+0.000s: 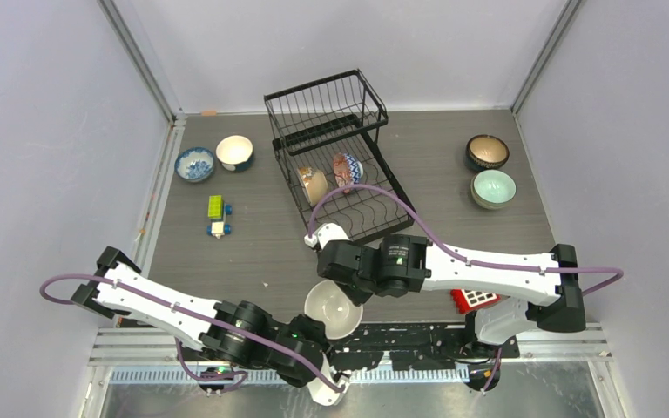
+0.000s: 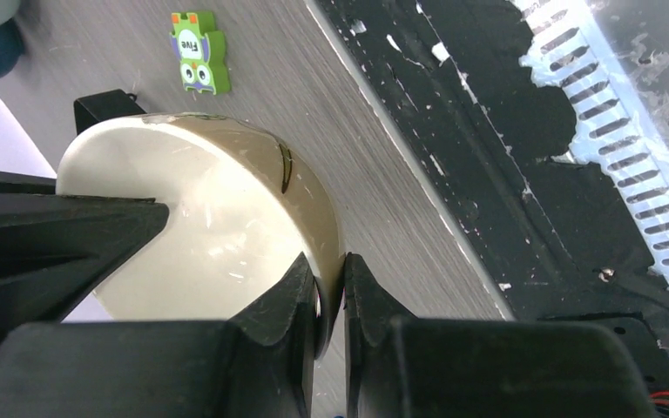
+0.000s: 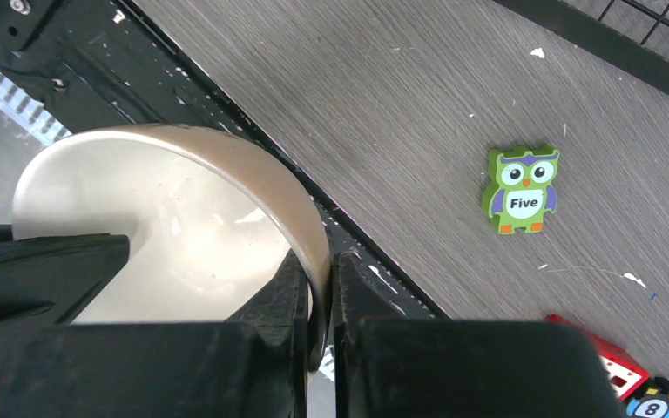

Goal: Unload the bowls from the dish rack
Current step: Place the bowl at the center of the board, then pick up the bowl from the dish rack.

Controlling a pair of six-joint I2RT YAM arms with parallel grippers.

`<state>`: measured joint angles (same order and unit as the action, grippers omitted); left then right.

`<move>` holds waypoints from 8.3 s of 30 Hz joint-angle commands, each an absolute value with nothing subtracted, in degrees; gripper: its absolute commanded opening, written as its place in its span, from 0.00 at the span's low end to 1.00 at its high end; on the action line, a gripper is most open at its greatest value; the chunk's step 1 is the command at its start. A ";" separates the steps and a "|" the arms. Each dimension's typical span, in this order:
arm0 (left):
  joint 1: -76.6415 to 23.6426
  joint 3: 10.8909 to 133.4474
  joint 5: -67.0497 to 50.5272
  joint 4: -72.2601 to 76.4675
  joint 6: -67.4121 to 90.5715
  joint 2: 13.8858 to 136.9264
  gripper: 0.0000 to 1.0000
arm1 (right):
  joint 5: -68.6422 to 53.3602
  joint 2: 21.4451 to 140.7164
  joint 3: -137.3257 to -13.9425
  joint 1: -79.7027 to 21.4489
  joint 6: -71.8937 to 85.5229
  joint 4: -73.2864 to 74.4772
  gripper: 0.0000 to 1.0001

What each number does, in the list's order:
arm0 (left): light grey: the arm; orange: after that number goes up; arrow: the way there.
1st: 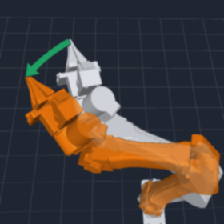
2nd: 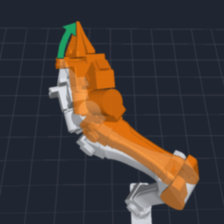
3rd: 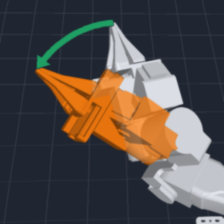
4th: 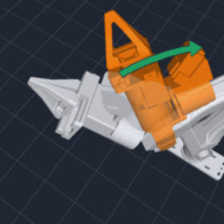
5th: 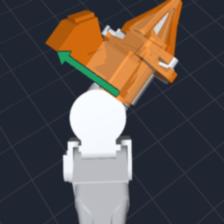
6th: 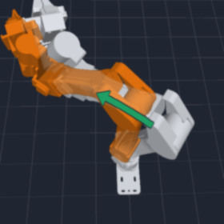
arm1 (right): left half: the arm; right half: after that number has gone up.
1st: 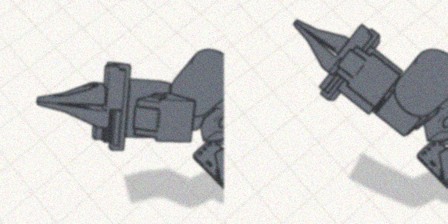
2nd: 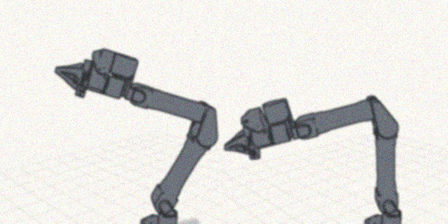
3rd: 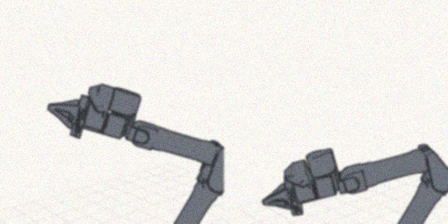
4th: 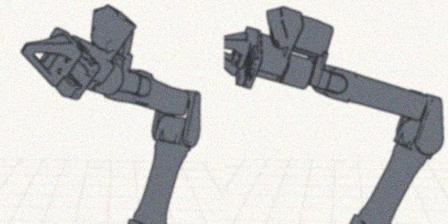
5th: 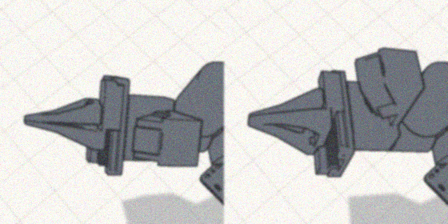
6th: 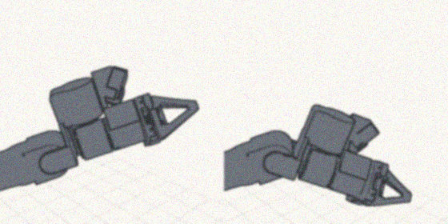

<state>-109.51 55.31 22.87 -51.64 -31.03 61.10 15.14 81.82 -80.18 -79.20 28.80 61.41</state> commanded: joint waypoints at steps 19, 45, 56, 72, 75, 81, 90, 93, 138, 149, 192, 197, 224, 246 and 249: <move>-109.40 60.83 42.72 -46.09 -12.34 59.56 1.00 | 27.10 67.53 -70.99 -64.67 33.02 52.78 0.01; -77.64 76.08 45.75 -41.74 65.64 70.36 1.00 | 28.88 57.22 -64.83 -56.33 42.35 51.64 0.01; -72.56 82.17 40.45 -47.45 66.45 79.76 0.76 | 28.32 58.72 -66.64 -56.34 42.80 52.39 0.01; -71.89 79.00 37.74 -46.57 66.49 82.10 0.56 | 28.77 59.86 -68.28 -56.34 43.86 52.76 0.01; -71.82 78.39 37.44 -46.31 66.36 82.07 0.50 | 28.50 60.48 -68.59 -56.26 43.86 52.74 0.01; -71.47 78.06 37.94 -46.69 66.17 82.35 0.42 | 27.87 61.23 -69.67 -56.25 43.94 53.09 0.01; -70.77 77.62 37.50 -46.38 66.10 82.21 0.00 | 26.98 61.96 -70.07 -56.27 43.90 53.34 0.01; -70.64 77.53 37.62 -46.31 66.16 81.93 0.00 | 27.24 61.79 -70.38 -56.08 43.69 53.51 0.20; -67.34 77.46 29.66 -44.79 70.56 79.93 0.96 | 29.72 64.33 -70.19 -54.18 38.93 55.78 0.01; -67.29 74.79 36.07 -51.21 66.59 67.74 1.00 | 33.35 62.48 -76.91 -39.42 33.39 56.16 0.01; -67.17 44.65 47.81 -51.30 62.09 34.58 1.00 | 24.91 114.85 -94.23 -5.73 44.21 25.22 0.01; -67.16 43.78 47.78 -50.35 62.71 34.19 1.00 | 24.31 116.13 -93.37 -5.29 44.04 24.29 0.01; -67.21 43.77 45.57 -50.11 63.78 35.15 1.00 | 20.03 112.73 -89.70 -4.89 40.18 24.52 0.52; -66.82 45.49 37.58 -20.87 33.65 43.22 1.00 | 31.99 72.67 -79.80 -21.66 38.89 26.65 0.98; -64.44 45.43 31.88 -15.72 31.99 46.12 1.00 | 29.13 67.96 -74.77 -25.21 41.45 28.92 0.99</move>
